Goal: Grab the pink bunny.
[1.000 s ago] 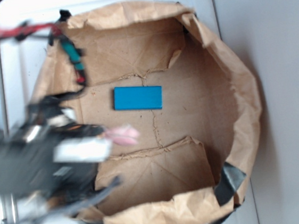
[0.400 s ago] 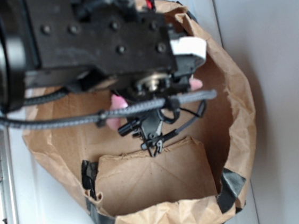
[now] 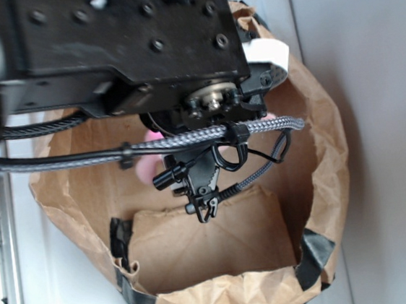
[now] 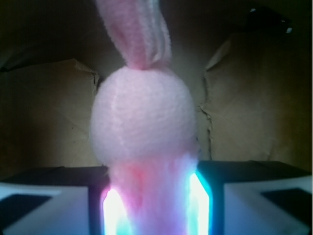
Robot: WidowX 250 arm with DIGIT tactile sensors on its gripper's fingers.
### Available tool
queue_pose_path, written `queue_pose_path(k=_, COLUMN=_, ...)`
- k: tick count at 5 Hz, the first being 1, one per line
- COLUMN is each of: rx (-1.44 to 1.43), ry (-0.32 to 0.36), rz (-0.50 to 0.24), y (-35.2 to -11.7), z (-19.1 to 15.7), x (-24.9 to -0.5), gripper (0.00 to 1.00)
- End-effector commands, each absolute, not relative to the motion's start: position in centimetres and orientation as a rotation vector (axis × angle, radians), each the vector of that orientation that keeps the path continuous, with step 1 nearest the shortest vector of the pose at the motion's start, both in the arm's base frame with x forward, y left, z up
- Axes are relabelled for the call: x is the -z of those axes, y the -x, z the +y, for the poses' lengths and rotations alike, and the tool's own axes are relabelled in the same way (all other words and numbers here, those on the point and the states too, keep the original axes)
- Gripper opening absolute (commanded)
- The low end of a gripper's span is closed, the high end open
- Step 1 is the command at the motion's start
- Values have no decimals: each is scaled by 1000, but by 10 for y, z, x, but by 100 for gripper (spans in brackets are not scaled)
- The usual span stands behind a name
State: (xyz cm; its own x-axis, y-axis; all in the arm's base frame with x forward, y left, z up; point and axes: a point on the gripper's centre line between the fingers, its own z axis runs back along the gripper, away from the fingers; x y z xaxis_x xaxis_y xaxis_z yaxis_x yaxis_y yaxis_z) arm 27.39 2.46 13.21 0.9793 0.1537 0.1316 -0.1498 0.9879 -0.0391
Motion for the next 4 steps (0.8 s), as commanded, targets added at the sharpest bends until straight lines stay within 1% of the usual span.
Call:
queue_pose_path(k=1, rx=-146, ry=-6, rz=-176, y=-272, z=6, x=-166, gripper=0)
queue_pose_path(k=2, rx=-147, ry=-24, rz=-170, y=-275, z=0, x=-168, gripper=0)
queue_pose_path(k=3, rx=-132, ry=-9, rz=-183, y=-272, z=-4, x=-173, gripper=0)
queue_pose_path(k=4, rx=-118, ry=-16, rz=-186, y=-271, z=-7, x=-174, gripper=0)
